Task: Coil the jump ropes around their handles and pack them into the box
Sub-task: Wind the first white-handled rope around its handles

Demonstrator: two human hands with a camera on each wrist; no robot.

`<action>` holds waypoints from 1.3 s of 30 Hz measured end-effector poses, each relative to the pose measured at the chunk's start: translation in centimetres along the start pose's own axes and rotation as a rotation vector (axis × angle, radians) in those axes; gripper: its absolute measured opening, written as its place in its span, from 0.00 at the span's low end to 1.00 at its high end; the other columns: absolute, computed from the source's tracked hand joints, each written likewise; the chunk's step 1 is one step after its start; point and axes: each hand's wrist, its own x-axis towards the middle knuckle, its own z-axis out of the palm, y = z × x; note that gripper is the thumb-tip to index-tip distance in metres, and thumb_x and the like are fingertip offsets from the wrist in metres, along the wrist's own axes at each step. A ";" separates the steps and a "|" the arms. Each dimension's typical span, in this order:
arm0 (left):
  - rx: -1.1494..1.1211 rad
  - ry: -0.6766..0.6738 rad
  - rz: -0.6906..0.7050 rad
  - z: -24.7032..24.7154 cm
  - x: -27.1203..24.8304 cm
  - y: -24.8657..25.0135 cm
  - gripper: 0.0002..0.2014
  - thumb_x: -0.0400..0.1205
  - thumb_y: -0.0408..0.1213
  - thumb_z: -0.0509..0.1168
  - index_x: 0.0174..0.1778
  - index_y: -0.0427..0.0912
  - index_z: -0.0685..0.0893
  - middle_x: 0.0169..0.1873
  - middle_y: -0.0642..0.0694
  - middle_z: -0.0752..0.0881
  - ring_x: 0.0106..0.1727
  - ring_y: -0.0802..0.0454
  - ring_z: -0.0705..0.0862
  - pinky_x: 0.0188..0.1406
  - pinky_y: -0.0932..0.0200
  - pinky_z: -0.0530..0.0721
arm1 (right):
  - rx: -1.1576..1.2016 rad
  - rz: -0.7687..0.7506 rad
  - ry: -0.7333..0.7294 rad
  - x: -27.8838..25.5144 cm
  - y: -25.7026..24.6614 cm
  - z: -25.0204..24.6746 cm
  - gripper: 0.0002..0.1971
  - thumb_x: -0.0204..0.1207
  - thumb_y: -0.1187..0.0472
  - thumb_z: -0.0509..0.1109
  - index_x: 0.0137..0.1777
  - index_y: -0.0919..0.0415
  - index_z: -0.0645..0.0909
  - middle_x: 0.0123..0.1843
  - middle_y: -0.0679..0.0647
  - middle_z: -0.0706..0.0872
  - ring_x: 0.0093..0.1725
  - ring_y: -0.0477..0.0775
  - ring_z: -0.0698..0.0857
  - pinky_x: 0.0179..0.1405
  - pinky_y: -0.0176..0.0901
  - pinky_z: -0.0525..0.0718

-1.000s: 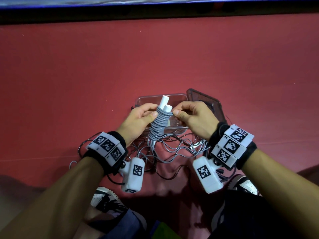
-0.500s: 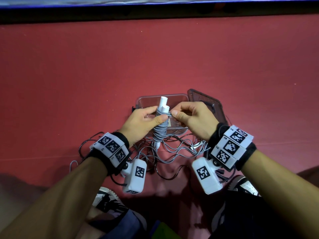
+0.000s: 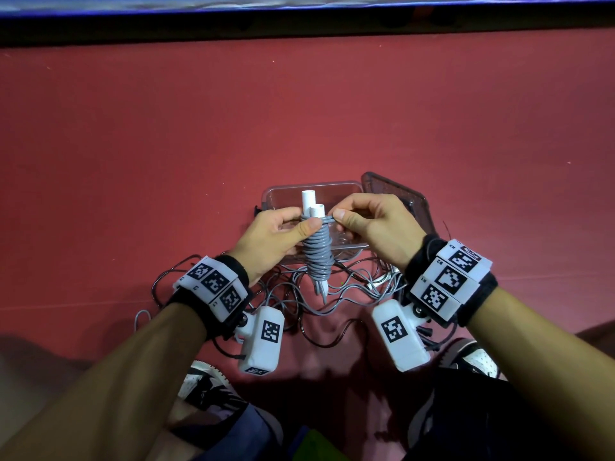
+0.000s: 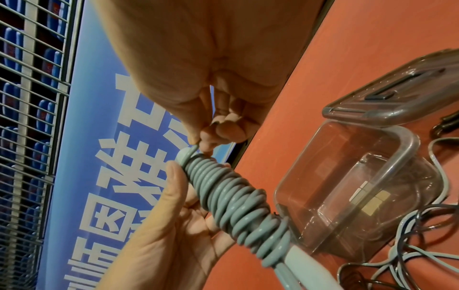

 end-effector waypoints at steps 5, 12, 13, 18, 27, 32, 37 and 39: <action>-0.018 0.031 0.036 0.2 -0.1 0.0 0.13 0.73 0.44 0.74 0.53 0.47 0.90 0.44 0.45 0.93 0.47 0.52 0.88 0.53 0.52 0.86 | -0.005 0.006 0.008 0.0 -0.2 0.2 0.07 0.83 0.66 0.70 0.43 0.65 0.85 0.31 0.49 0.84 0.32 0.50 0.78 0.36 0.45 0.79; 0.073 0.088 0.002 -0.1 0.0 -0.6 0.05 0.80 0.46 0.74 0.50 0.56 0.93 0.42 0.49 0.92 0.47 0.55 0.87 0.56 0.52 0.85 | 0.118 -0.006 0.016 -0.2 -0.6 0.2 0.03 0.81 0.71 0.71 0.47 0.64 0.81 0.34 0.57 0.83 0.31 0.52 0.79 0.36 0.47 0.80; 0.062 0.092 -0.005 -0.1 0.1 -0.6 0.05 0.81 0.44 0.74 0.51 0.54 0.92 0.44 0.48 0.93 0.48 0.55 0.88 0.58 0.51 0.86 | 0.130 0.002 0.012 -0.2 -0.6 0.2 0.03 0.81 0.71 0.72 0.47 0.65 0.81 0.34 0.57 0.83 0.30 0.50 0.79 0.35 0.46 0.80; -0.016 0.076 0.005 0.1 0.0 -0.3 0.07 0.85 0.35 0.69 0.57 0.47 0.89 0.42 0.49 0.93 0.46 0.59 0.91 0.43 0.66 0.87 | 0.215 0.078 -0.024 0.0 -0.8 -0.2 0.06 0.75 0.72 0.76 0.49 0.67 0.84 0.36 0.58 0.87 0.31 0.46 0.84 0.36 0.36 0.85; -0.143 0.000 0.051 0.4 -0.1 -0.7 0.19 0.68 0.32 0.78 0.55 0.41 0.89 0.48 0.44 0.94 0.52 0.52 0.92 0.55 0.63 0.87 | 0.257 0.057 -0.034 -0.4 -1.3 0.4 0.03 0.80 0.73 0.70 0.49 0.75 0.84 0.36 0.65 0.88 0.31 0.48 0.89 0.38 0.35 0.89; -0.143 -0.025 0.031 0.4 -0.1 -0.6 0.16 0.75 0.22 0.75 0.58 0.38 0.88 0.51 0.44 0.94 0.55 0.51 0.92 0.55 0.64 0.87 | 0.256 0.071 -0.007 -0.3 -1.0 0.4 0.05 0.82 0.72 0.68 0.45 0.73 0.82 0.36 0.66 0.87 0.32 0.54 0.88 0.37 0.40 0.90; -0.059 -0.071 0.035 0.0 -0.1 -0.5 0.16 0.76 0.24 0.76 0.58 0.41 0.89 0.52 0.41 0.93 0.56 0.50 0.91 0.57 0.62 0.86 | 0.209 0.103 -0.011 -0.3 -0.3 0.0 0.08 0.83 0.71 0.67 0.41 0.71 0.81 0.32 0.62 0.87 0.27 0.51 0.86 0.29 0.38 0.85; -0.041 -0.087 0.029 0.0 -0.1 -0.5 0.17 0.77 0.25 0.76 0.61 0.39 0.88 0.55 0.39 0.93 0.58 0.47 0.91 0.60 0.59 0.86 | 0.180 0.113 -0.001 -0.2 -0.1 0.0 0.09 0.84 0.70 0.67 0.40 0.70 0.80 0.32 0.62 0.86 0.25 0.50 0.84 0.27 0.38 0.84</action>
